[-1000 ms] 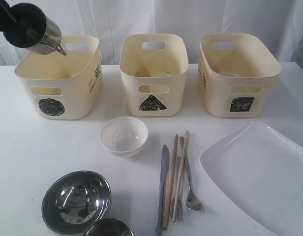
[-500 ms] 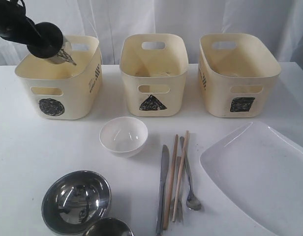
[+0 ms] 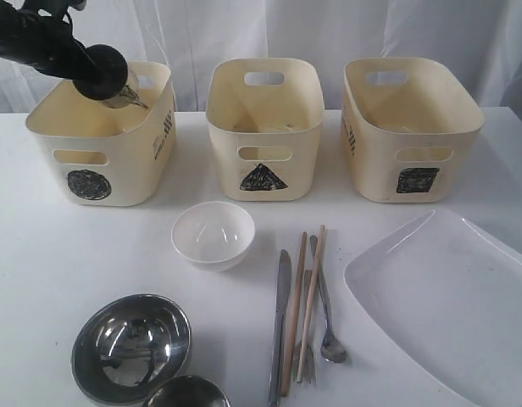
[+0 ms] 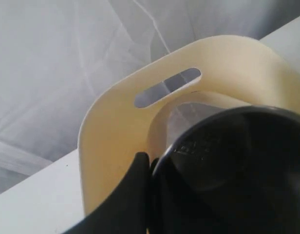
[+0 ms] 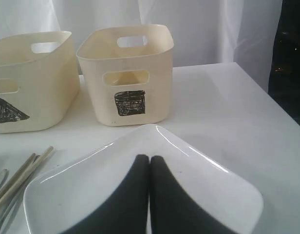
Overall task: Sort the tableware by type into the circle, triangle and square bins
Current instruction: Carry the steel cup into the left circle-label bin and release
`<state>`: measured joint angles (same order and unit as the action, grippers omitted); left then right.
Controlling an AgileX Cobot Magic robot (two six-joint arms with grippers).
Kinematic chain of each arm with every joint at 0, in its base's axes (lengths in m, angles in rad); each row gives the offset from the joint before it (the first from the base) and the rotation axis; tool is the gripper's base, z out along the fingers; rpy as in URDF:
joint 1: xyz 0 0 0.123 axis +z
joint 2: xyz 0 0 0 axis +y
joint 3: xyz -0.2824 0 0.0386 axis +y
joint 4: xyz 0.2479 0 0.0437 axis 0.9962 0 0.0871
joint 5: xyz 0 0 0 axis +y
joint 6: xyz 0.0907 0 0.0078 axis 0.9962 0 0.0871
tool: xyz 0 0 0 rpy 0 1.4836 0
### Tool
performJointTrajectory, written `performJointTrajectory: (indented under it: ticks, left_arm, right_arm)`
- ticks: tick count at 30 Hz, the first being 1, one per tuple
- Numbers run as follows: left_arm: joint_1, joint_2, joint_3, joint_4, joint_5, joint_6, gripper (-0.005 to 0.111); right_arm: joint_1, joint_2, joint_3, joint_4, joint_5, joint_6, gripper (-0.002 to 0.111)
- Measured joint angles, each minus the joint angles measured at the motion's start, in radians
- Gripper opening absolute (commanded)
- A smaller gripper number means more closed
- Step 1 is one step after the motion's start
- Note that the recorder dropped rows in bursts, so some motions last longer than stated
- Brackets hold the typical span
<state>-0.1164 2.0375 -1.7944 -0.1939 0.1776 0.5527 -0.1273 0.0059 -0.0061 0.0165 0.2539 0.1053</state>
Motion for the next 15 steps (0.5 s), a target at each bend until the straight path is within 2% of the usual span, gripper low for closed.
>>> performJointTrajectory:
  ticks: [8,15]
  left_arm:
    - [0.000,0.109,-0.085,0.000,0.021,-0.036,0.000]
    - [0.000,0.168,-0.094,0.000,0.068,-0.086,0.000]
  right_arm:
    - [0.000,0.000,0.000,0.000,0.000,0.000,0.000]
    - [0.000,0.000,0.000,0.000,0.000,0.000,0.000]
